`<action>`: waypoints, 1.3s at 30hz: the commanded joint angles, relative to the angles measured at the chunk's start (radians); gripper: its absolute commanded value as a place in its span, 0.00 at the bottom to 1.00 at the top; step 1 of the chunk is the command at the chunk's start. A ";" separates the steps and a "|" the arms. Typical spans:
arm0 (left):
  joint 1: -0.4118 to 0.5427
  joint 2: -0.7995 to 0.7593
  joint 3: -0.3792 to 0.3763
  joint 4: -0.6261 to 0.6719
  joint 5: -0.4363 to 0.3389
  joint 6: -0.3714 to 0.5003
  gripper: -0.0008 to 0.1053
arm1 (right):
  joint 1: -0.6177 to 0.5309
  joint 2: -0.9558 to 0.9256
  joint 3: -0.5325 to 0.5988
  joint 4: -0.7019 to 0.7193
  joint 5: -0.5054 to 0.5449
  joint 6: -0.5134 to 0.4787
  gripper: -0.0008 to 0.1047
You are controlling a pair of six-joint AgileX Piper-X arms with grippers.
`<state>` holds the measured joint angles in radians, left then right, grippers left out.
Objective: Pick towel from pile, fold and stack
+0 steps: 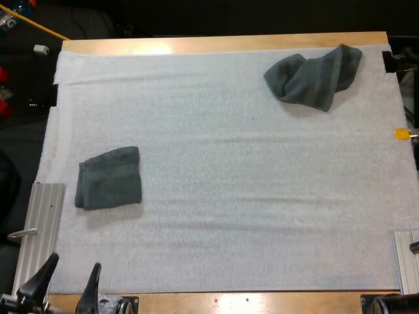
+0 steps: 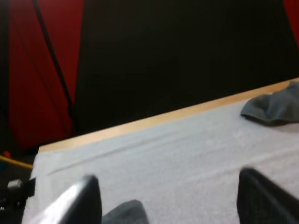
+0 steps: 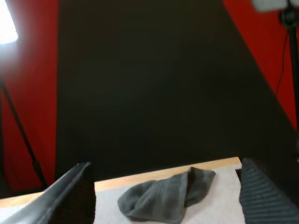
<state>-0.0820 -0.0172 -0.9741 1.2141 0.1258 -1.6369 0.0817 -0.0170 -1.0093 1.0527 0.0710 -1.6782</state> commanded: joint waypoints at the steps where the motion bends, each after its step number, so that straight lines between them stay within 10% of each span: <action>1: 0.000 -0.138 0.024 -0.039 0.003 0.004 0.57 | -0.004 -0.035 0.019 -0.031 -0.002 -0.008 0.60; 23: 0.000 -0.134 0.399 -0.203 0.003 0.004 0.57 | -0.004 -0.033 0.410 -0.055 -0.002 -0.008 0.60; 39: 0.000 -0.132 0.461 -0.202 0.003 0.004 0.57 | -0.004 -0.031 0.491 -0.040 -0.002 -0.008 0.60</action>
<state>-0.0820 -0.0132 -0.5101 1.0219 0.1258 -1.6321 0.0817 -0.0127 -0.5128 1.0207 0.0715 -1.6782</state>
